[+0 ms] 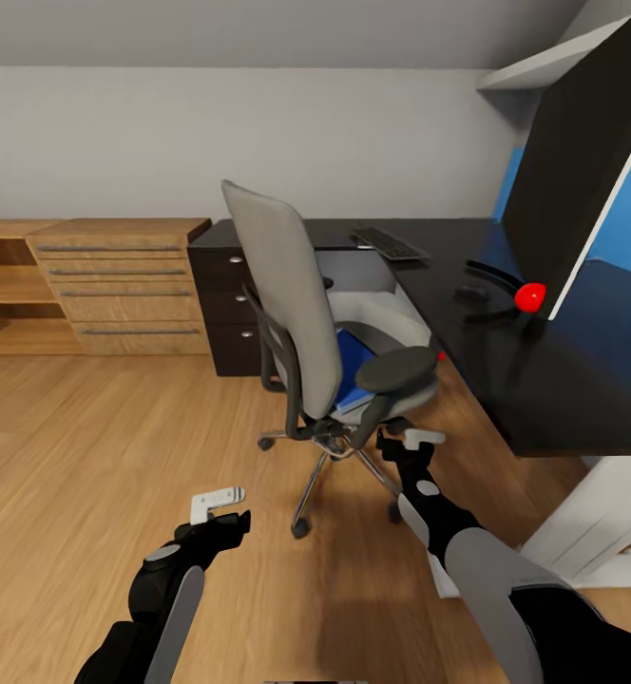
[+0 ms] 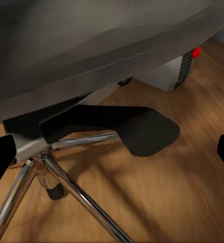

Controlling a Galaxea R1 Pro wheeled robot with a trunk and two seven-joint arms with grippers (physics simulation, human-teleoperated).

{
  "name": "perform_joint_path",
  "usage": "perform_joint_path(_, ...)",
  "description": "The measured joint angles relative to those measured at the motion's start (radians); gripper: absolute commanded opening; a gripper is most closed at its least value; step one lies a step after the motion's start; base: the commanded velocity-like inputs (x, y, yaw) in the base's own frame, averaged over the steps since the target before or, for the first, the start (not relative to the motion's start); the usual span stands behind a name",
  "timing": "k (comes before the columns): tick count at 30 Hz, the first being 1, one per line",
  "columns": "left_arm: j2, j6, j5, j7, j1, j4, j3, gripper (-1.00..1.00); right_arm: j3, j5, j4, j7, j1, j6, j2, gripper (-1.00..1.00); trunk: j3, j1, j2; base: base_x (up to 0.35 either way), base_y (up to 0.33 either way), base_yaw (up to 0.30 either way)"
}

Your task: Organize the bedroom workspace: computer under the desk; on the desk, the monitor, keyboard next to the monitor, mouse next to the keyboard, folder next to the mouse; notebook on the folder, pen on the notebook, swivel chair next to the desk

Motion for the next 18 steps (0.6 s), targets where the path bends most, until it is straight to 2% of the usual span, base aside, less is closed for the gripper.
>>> perform_joint_path(7, 0.000, 0.002, 0.000, -0.002, 0.000, 0.000, 0.013, 1.00, 0.002, -0.003, 0.001, -0.001, 0.000, 0.001, 0.006, 1.00, 0.000, 0.000, 0.000, 0.011, 0.000, 0.003)
perform_joint_path(18, 0.000, 0.002, 0.000, 0.000, 0.000, 0.000, 0.013, 1.00, 0.003, -0.004, 0.003, 0.000, 0.000, 0.001, 0.007, 1.00, 0.000, 0.000, 0.000, 0.000, 0.000, 0.261)
